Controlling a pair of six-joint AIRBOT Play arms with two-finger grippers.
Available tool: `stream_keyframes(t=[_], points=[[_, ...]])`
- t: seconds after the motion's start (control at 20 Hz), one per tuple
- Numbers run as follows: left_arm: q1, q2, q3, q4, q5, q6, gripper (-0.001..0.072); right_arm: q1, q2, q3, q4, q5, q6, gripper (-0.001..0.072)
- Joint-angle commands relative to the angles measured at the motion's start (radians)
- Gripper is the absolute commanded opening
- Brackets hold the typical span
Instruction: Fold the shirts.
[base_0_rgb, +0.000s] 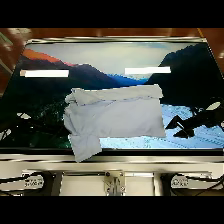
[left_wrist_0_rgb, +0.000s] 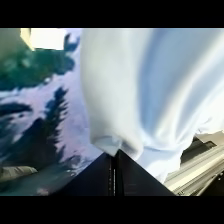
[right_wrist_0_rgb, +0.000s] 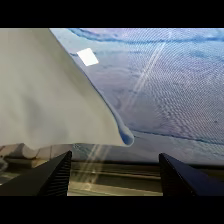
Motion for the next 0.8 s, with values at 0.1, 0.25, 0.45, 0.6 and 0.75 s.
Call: stream_keyframes(t=[0.1,0.25,0.45,0.6,0.75], points=[[-0.003,0.08,0.009,-0.004,-0.015,0.008,0.0035,0.002,-0.053,-0.02,0.082,-0.051,-0.016,0.0669],[-0.003,0.101,0.009,-0.004,-0.015,0.007,0.0035,0.047,-0.053,-0.051,0.061,-0.09,-0.015,0.0669],[-0.003,0.103,0.01,-0.004,-0.019,0.004,0.0034,0.151,-0.053,-0.091,0.071,-0.188,-0.004,0.0438],[-0.002,0.11,0.065,0.001,-0.053,0.004,0.0033,0.161,-0.033,-0.051,0.182,-0.156,-0.068,0.0058],[-0.002,0.193,0.251,0.015,-0.087,-0.011,0.0031,0.161,0.079,0.076,0.285,-0.093,-0.158,0.0056]])
